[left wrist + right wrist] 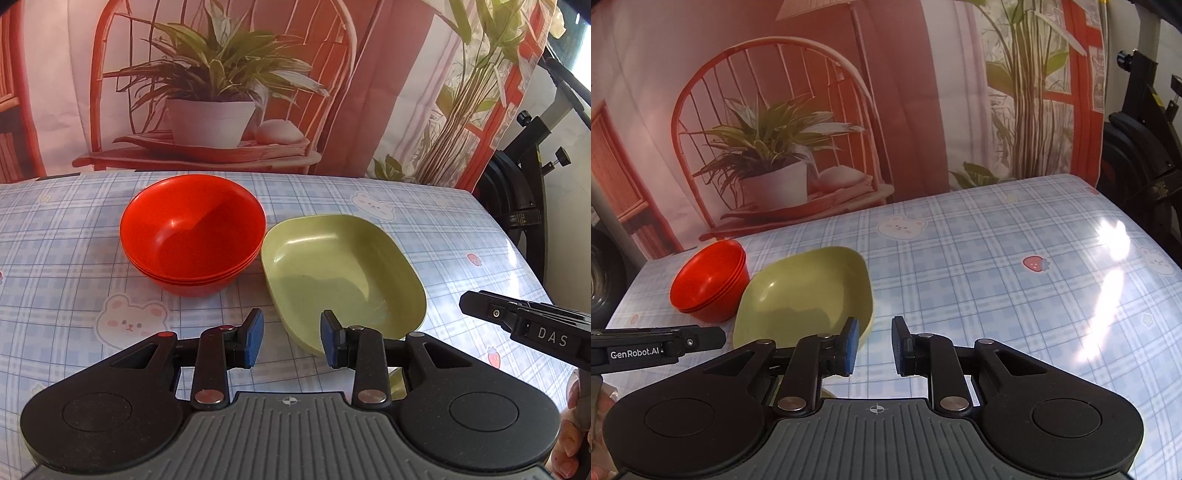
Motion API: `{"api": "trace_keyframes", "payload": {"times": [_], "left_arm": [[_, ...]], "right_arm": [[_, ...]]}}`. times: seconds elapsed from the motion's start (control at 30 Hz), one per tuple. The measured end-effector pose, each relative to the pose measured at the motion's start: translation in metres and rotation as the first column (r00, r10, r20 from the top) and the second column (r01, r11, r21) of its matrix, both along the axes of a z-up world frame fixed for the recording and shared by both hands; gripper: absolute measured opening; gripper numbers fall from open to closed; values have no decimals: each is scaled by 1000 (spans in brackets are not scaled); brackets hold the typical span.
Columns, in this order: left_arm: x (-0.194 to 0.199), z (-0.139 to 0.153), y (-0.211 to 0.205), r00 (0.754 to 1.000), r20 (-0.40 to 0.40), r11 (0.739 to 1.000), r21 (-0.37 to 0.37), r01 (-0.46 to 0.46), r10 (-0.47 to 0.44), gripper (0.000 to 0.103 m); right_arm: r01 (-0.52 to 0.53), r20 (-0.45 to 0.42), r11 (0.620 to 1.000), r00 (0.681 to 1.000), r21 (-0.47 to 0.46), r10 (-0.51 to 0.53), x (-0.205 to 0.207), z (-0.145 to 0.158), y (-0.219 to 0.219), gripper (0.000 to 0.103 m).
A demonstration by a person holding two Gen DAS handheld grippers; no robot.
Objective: Organize plates and bowls
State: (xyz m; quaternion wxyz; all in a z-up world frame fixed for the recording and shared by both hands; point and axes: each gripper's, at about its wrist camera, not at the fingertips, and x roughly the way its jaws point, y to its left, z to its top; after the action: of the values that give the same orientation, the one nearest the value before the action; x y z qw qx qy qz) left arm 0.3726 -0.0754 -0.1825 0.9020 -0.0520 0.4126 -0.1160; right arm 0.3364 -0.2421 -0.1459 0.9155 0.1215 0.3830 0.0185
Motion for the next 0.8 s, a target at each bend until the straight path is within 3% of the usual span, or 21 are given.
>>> {"api": "trace_keyframes", "payload": {"times": [0.4,0.43,0.47,0.53,0.6,0.8], "left_arm": [[25,-26,-7,999,-53,1000,5,10,-10,35],[26,-27,-7,999,-51,1000,3,11,-10,32],[26,-28,-7,999,-48,1000,3,10,-10,22],[27,-30,-8,999,-46,1000,12,8,-7,17],[28,-30,-8,999,-43,1000,7,8,-7,17],[26,-23,-8,999,-31,1000,-1,12,-12,16]], "right_arm": [[-35,-87,999,996,-2,35,50,-32,8,19],[-34,-94,999,995,4,34,52,-35,7,19],[-34,-97,999,995,9,34,53,-37,7,19],[-40,-106,999,993,17,42,55,-40,7,17],[-46,-109,999,993,18,48,55,-42,8,12],[-35,-98,999,994,21,37,52,-39,7,8]]}}
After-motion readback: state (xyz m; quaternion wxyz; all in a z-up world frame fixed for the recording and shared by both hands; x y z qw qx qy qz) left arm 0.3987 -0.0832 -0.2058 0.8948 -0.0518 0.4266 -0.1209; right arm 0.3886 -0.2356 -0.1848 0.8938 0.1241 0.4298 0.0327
